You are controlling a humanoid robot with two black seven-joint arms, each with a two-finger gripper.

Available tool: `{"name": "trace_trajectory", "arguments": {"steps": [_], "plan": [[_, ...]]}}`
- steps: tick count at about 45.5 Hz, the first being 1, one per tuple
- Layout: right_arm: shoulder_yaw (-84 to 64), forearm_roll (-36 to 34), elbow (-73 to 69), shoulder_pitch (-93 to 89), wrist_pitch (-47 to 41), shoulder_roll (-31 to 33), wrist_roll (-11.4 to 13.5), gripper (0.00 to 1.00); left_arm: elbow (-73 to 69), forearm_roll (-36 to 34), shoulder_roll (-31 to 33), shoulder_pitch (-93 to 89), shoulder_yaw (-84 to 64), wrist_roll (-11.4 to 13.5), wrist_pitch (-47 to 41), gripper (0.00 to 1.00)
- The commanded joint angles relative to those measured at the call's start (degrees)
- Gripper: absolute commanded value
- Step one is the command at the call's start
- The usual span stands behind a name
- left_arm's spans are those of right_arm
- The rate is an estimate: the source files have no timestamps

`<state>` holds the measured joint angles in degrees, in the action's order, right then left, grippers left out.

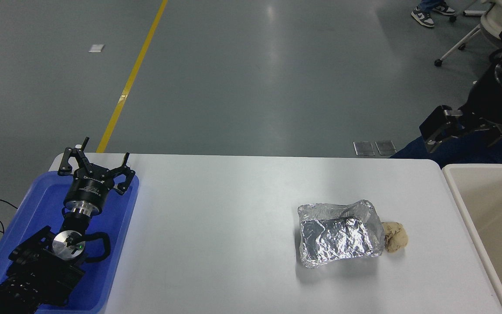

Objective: Pick up foil plate and place in dustbin

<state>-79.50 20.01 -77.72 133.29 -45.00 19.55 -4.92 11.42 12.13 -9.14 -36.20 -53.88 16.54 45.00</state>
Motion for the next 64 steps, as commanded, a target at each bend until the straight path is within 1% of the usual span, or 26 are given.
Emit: {"name": "trace_trajectory", "arguments": {"steps": [1,47,64], "plan": [[0.58,0.03,0.03,-0.92,0.00,-0.13,0.00,1.00,0.00,0.00,0.00,-0.01,0.00,-0.10,0.00,1.00],[1.63,0.03,0.11,-1.19,0.00,0.13,0.00,1.00,0.00,0.00,0.00,0.08,0.00,0.07,0.00,1.00],[2.86,0.03,0.46,-3.82,0.00,-0.30,0.00,1.00,0.00,0.00,0.00,-0.01,0.00,-0.02,0.00,1.00]]}}
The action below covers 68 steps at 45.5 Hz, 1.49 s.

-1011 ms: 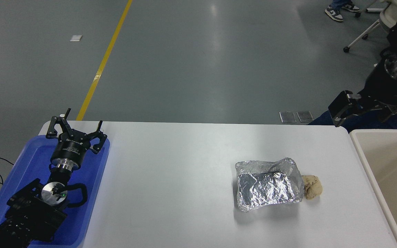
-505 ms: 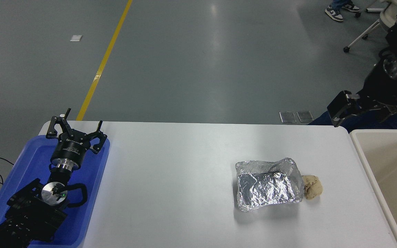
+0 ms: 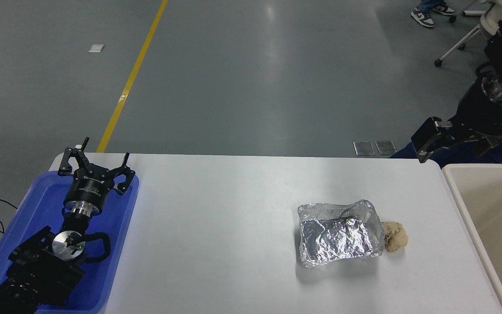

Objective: Pick up foil plate and place in dustbin

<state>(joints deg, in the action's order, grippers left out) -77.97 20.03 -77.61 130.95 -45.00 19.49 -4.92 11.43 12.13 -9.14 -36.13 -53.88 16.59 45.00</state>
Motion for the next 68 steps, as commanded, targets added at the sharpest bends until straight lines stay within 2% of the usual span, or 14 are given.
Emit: {"name": "trace_trajectory", "arguments": {"steps": [1,21,28,43,50,68], "plan": [[1.93,0.01,0.53,-1.84,0.00,-0.24,0.00,1.00,0.00,0.00,0.00,-0.08,0.00,-0.06,0.00,1.00],[8.36,0.10,2.11,-16.77,0.00,-0.32,0.17,1.00,0.00,0.00,0.00,-0.08,0.00,-0.06,0.00,1.00],[8.36,0.01,2.11,-24.34,13.61,-1.55,0.17,1.00,0.00,0.00,0.00,-0.08,0.00,-0.06,0.00,1.00],[10.90,0.01,4.56,-36.29,32.16,-2.35,0.26,1.00,0.00,0.00,0.00,-0.08,0.00,-0.06,0.00,1.00],[11.17,0.01,10.89,-40.95,34.63,-3.05,0.26,1.00,0.00,0.00,0.00,0.00,0.00,-0.06,0.00,1.00],[12.40,3.52,29.87,-55.80,36.65,-9.81,0.17,1.00,0.00,0.00,0.00,-0.08,0.00,-0.06,0.00,1.00]]}}
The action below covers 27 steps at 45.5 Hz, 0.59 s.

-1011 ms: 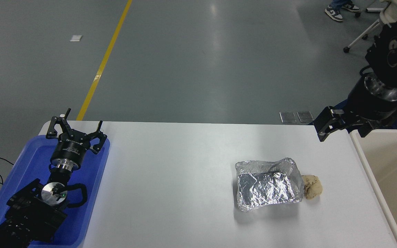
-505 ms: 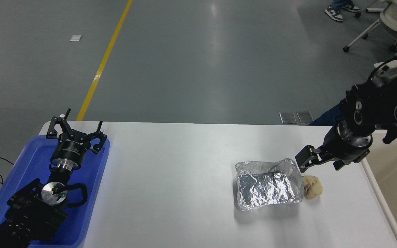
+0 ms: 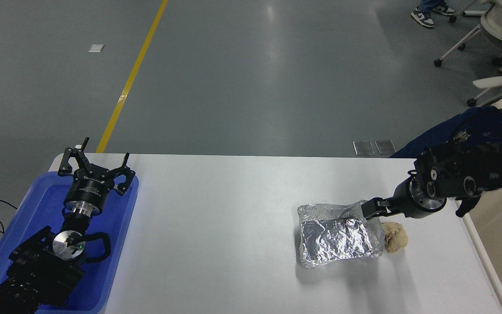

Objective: Pick up foil plate and place in dustbin

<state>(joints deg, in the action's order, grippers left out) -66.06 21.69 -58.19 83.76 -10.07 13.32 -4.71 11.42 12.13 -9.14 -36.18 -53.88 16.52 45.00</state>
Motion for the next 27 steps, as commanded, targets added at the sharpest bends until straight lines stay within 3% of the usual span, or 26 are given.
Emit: {"name": "trace_trajectory", "arguments": {"steps": [1,20,25,27], "plan": [[0.50,1.95,11.43,-9.22,1.72,-4.44,-0.03,1.00,0.00,0.00,0.00,-0.03,0.00,0.00,0.00,1.00],[3.66,3.80,18.38,-16.52,2.07,-7.00,-0.03,1.00,0.00,0.00,0.00,0.06,0.00,0.00,0.00,1.00],[4.10,3.10,18.38,-16.70,2.60,-6.91,0.41,0.86,0.00,0.00,0.00,-0.03,0.00,0.00,0.00,1.00],[4.10,2.57,18.03,-16.61,2.78,-6.73,0.76,0.76,0.00,0.00,0.00,-0.03,0.00,0.00,0.00,1.00]]}}
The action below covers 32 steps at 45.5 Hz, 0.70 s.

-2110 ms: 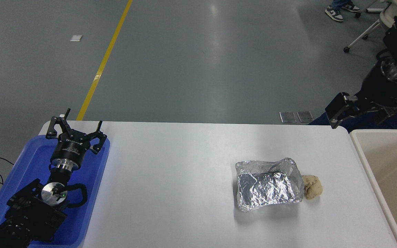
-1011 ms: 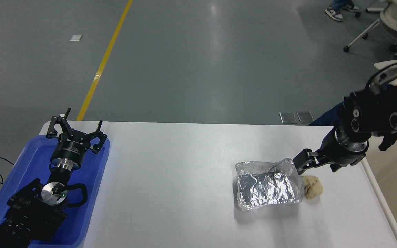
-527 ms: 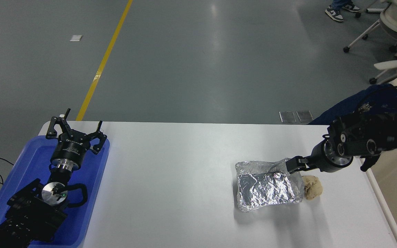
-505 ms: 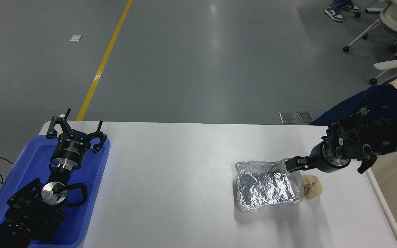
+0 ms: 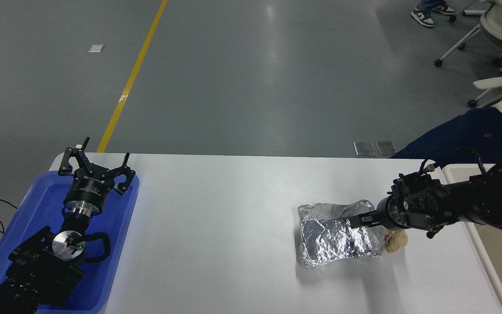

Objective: Pick up foil plate and place in dustbin

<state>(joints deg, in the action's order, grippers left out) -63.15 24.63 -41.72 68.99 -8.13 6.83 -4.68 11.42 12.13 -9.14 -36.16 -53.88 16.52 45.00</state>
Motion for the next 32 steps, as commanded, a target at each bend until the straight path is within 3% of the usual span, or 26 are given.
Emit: {"name": "trace_trajectory", "arguments": {"steps": [1,6,11,21,32], "plan": [[1.19,-0.46,1.38,-1.75,0.84,-0.23,1.07,0.68,0.00,0.00,0.00,-0.06,0.00,0.00,0.00,1.00],[1.27,-0.63,0.94,-1.66,0.66,-0.15,3.53,0.25,0.00,0.00,0.00,-0.06,0.00,0.00,0.00,1.00],[2.68,-0.98,0.85,-1.31,0.22,0.29,4.50,0.01,0.00,0.00,0.00,-0.06,0.00,0.00,0.00,1.00],[3.21,-6.17,-2.13,0.36,-0.31,1.43,5.55,0.00,0.00,0.00,0.00,-0.06,0.00,0.00,0.00,1.00],[3.30,-6.43,-5.82,2.82,-0.31,3.02,5.91,0.00,0.00,0.00,0.00,0.03,0.00,0.00,0.00,1.00]]}}
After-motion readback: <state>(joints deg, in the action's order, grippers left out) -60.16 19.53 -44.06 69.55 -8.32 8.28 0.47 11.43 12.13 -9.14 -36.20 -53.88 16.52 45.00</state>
